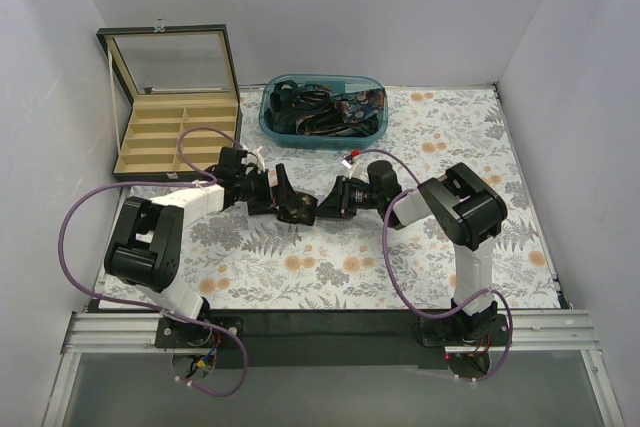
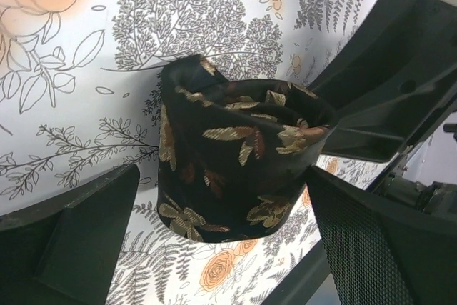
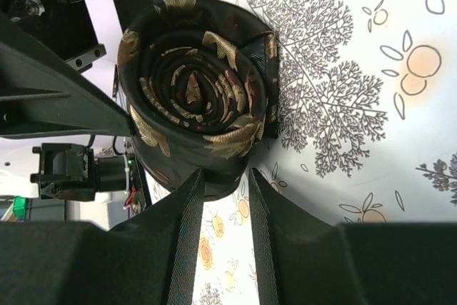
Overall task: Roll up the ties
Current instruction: Place the rolled tie into the container
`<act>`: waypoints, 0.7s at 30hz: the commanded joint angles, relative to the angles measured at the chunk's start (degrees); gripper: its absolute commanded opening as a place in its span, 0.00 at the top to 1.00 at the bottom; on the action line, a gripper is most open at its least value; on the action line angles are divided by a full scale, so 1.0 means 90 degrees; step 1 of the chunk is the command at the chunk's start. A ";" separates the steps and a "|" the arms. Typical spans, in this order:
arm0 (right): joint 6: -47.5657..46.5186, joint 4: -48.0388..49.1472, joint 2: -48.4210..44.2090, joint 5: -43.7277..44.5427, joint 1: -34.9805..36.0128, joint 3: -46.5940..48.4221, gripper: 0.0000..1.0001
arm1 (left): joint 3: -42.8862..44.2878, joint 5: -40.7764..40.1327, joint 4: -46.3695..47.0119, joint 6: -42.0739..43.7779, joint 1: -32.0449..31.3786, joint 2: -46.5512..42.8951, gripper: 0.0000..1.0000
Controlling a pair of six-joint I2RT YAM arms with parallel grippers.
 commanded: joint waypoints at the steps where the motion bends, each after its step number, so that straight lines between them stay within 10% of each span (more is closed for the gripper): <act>1: -0.0124 -0.0045 0.0091 -0.0103 -0.0043 0.0237 0.67 | 0.0248 0.0279 0.0160 0.0500 0.0024 0.0014 0.02; 21: -0.0124 -0.0114 0.0208 -0.0074 -0.0053 0.0452 0.68 | -0.0113 0.0494 0.0589 -0.0369 -0.0025 0.0219 0.21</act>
